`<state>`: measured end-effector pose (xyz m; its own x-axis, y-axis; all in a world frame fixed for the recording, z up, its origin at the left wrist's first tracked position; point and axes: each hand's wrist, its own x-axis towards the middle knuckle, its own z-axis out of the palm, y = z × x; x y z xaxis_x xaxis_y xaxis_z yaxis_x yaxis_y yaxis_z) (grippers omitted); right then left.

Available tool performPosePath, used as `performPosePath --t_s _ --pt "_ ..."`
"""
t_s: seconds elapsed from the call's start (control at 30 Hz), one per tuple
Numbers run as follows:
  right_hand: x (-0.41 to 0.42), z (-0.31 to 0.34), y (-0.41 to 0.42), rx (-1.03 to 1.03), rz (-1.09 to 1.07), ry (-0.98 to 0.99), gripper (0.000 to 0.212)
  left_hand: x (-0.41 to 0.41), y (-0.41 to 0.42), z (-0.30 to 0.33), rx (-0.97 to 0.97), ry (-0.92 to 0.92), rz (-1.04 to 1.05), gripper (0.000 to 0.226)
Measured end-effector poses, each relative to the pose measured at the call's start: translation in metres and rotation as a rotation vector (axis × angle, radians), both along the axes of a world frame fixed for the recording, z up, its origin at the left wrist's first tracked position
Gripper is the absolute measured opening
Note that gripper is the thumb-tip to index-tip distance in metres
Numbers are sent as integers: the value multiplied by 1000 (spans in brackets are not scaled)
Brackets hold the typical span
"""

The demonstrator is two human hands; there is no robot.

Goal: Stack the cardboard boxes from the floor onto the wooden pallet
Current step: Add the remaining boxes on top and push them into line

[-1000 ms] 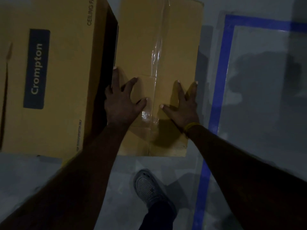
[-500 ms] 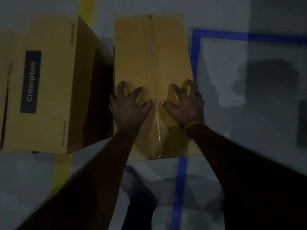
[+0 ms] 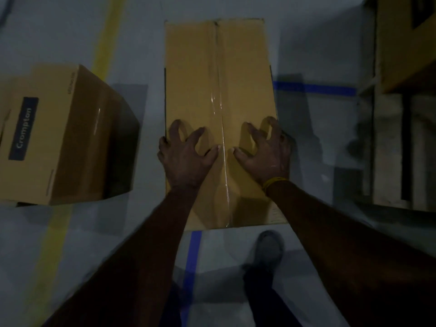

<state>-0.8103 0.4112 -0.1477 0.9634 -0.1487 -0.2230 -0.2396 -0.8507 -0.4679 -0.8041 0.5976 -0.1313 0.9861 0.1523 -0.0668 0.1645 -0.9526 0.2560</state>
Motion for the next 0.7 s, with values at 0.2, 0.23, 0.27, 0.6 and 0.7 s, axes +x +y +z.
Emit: performPosePath --t_s 0.2,0.23,0.27,0.6,0.7 --pt "-49 50 -84 -3 -17 -11 75 -46 -85 49 7 -25 -33 63" --pt "-59 56 -97 0 -24 -11 75 -54 -97 55 6 -25 -48 63" --pt "-70 64 -110 0 -30 -16 75 -62 -109 62 6 -30 -59 63" --pt "-165 124 -245 -115 -13 -129 74 -164 -246 105 -110 -122 -32 61" --pt "-191 136 -285 -149 -15 -154 75 -188 -284 115 -114 -120 -18 62"
